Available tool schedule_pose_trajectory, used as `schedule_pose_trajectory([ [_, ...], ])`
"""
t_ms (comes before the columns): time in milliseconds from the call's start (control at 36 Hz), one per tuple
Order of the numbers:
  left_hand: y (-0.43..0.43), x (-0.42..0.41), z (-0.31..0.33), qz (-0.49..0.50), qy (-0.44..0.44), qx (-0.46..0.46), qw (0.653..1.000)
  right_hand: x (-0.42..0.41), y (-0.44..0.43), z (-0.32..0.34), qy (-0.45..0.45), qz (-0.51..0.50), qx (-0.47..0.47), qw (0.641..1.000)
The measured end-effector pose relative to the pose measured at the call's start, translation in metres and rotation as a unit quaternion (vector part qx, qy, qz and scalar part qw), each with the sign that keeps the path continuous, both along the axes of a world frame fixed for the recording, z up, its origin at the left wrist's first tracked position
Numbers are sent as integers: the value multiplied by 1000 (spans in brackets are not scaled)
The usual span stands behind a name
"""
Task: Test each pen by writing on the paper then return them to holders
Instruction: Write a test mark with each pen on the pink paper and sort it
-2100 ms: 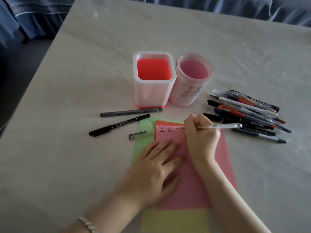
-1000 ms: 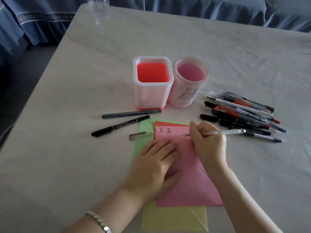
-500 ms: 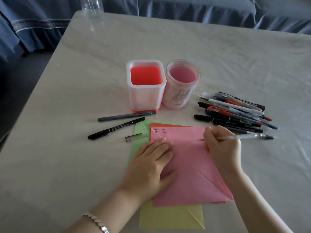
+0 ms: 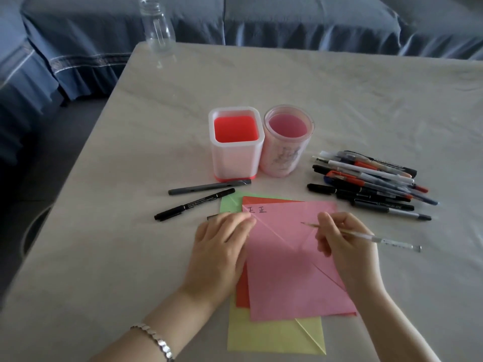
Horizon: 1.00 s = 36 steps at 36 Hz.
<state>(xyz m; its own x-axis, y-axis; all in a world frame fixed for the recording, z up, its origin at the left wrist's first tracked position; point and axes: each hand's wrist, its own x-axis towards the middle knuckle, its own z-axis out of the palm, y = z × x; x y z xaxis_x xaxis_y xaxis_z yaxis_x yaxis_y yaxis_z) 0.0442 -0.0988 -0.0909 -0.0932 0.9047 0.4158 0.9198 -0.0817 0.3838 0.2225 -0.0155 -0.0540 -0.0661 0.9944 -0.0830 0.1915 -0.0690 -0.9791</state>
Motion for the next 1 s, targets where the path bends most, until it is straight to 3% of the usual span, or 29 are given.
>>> schedule_pose_trajectory([
  [111, 4, -20, 3, 89, 41, -30, 995, -4, -6, 6, -8, 45, 0, 999],
  [278, 6, -35, 0, 80, 106, -47, 990, -13, -16, 19, 18, 59, -47, 997],
  [389, 4, -30, 2, 82, 79, -53, 992, -17, -22, 27, 60, 74, -79, 992],
  [444, 0, -24, 7, 64, 8, -55, 996, -17, -23, 31, 89, 82, -92, 988],
  [500, -3, -16, 20, 54, -158, -84, 982, -17, -25, 34, 128, 87, -103, 983],
  [556, -5, -6, 33, 45, -346, -125, 929, -16, -27, 40, 174, 88, -114, 974],
  [611, -4, 0, 42, 35, -438, -116, 891, -15, -27, 45, 203, 91, -122, 967],
  [722, -1, 7, 54, 29, -506, -72, 859, -14, -27, 53, 212, 93, -120, 965],
  [1000, -8, 11, 62, 25, -531, -66, 845, -9, -28, 60, 202, 64, -121, 970],
])
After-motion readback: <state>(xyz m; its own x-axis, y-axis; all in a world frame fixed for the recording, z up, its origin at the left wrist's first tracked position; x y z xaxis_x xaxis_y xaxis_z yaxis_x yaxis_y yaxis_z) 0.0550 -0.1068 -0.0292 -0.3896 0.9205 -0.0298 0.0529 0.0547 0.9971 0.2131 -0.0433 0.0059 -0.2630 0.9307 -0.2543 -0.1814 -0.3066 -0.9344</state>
